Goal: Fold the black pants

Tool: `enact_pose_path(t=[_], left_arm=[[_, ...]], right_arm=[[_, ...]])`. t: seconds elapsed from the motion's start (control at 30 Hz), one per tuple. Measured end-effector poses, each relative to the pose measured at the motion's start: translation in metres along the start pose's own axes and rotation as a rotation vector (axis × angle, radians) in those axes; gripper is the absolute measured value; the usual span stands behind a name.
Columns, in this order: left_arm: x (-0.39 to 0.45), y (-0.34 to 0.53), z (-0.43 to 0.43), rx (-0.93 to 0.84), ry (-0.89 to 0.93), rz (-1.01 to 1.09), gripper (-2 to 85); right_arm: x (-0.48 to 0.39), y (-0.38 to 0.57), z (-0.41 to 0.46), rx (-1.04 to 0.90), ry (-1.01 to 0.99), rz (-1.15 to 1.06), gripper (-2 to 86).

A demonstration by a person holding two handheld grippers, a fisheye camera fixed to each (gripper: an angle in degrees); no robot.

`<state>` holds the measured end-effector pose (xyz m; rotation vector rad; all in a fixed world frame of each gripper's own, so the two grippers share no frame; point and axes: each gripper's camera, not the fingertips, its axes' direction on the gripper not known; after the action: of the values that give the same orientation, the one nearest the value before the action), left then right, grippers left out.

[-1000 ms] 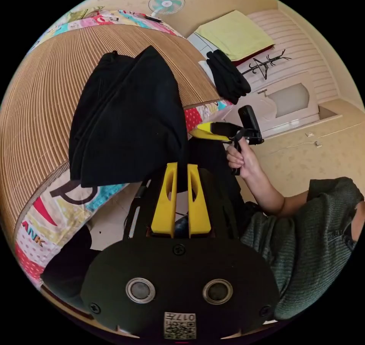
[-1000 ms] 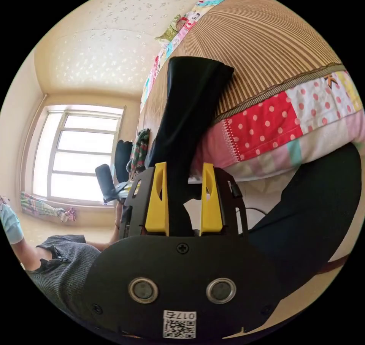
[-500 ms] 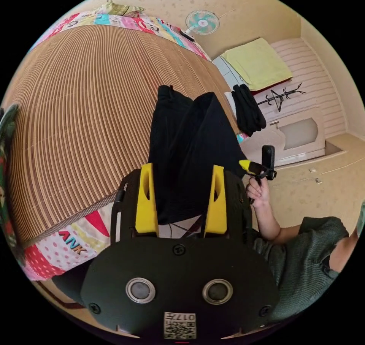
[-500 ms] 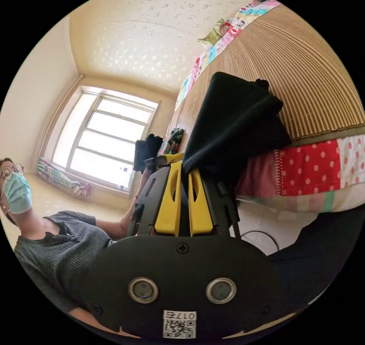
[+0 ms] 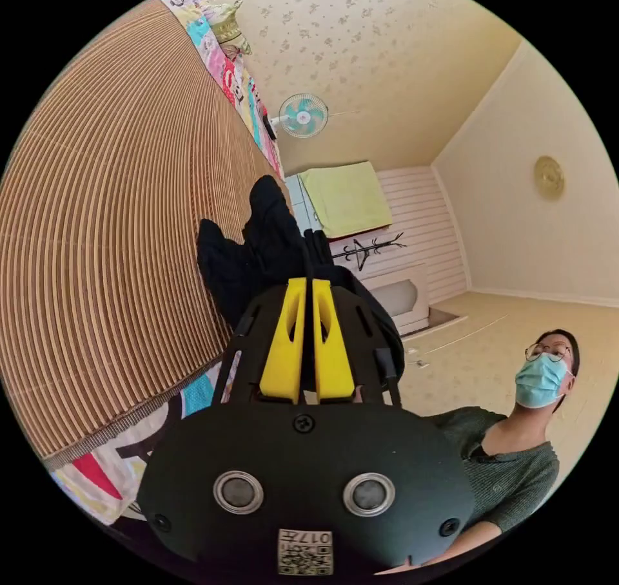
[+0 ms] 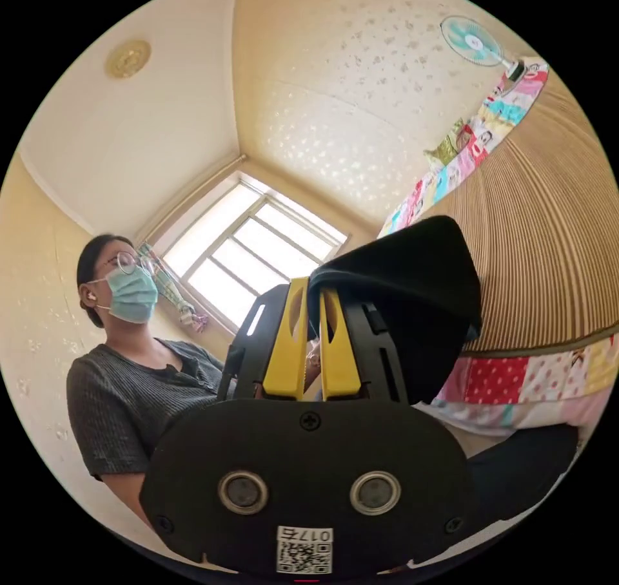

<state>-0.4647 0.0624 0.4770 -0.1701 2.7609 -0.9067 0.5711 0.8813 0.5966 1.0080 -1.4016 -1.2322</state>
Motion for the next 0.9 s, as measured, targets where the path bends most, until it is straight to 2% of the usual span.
enact_pose_path(t=[0.1, 0.17, 0.23, 0.3, 0.33, 0.4, 0.47, 0.53, 0.6, 0.67, 0.73, 0.9], left_arm=[[0.052, 0.012, -0.052, 0.161, 0.120, 0.083, -0.5], [0.102, 0.020, -0.071, 0.235, 0.112, 0.200, -0.5], [0.154, 0.022, -0.077, 0.255, -0.008, 0.337, -0.3], [0.196, 0.005, -0.066, 0.235, -0.286, 0.424, 0.1], [0.197, -0.003, -0.062, 0.231, -0.344, 0.415, 0.2], [0.160, -0.044, -0.052, 0.237, -0.433, 0.255, 1.2], [0.114, -0.075, -0.051, 0.251, -0.495, 0.137, 2.4], [0.067, -0.101, -0.051, 0.204, -0.602, 0.062, 5.6], [0.031, -0.098, -0.068, 0.207, -0.564, -0.012, 8.0], [0.031, -0.077, -0.079, 0.234, -0.534, 0.049, 8.7], [0.034, -0.055, -0.075, 0.180, -0.582, 0.070, 9.9], [0.005, 0.010, 0.006, -0.292, -0.624, 0.030, 18.1]], right_arm=[[-0.012, -0.040, -0.045, 0.172, 0.017, -0.009, 1.2], [-0.025, -0.069, -0.041, 0.178, 0.268, 0.011, 1.4], [-0.019, -0.090, -0.024, 0.144, 0.449, 0.110, 2.0], [0.000, -0.108, -0.006, 0.108, 0.533, 0.165, 3.3], [0.021, -0.122, 0.009, 0.030, 0.577, 0.152, 4.7], [0.066, -0.136, 0.027, -0.085, 0.642, 0.202, 6.3], [0.119, -0.131, 0.036, -0.106, 0.705, 0.387, 8.3], [0.132, -0.117, 0.042, -0.101, 0.695, 0.384, 9.1], [0.139, -0.097, 0.043, -0.081, 0.693, 0.418, 9.4], [0.138, -0.073, 0.049, -0.094, 0.675, 0.376, 9.6], [0.136, -0.063, 0.055, -0.117, 0.704, 0.343, 10.4], [0.119, -0.082, 0.068, -0.001, 0.838, 0.209, 13.6]])
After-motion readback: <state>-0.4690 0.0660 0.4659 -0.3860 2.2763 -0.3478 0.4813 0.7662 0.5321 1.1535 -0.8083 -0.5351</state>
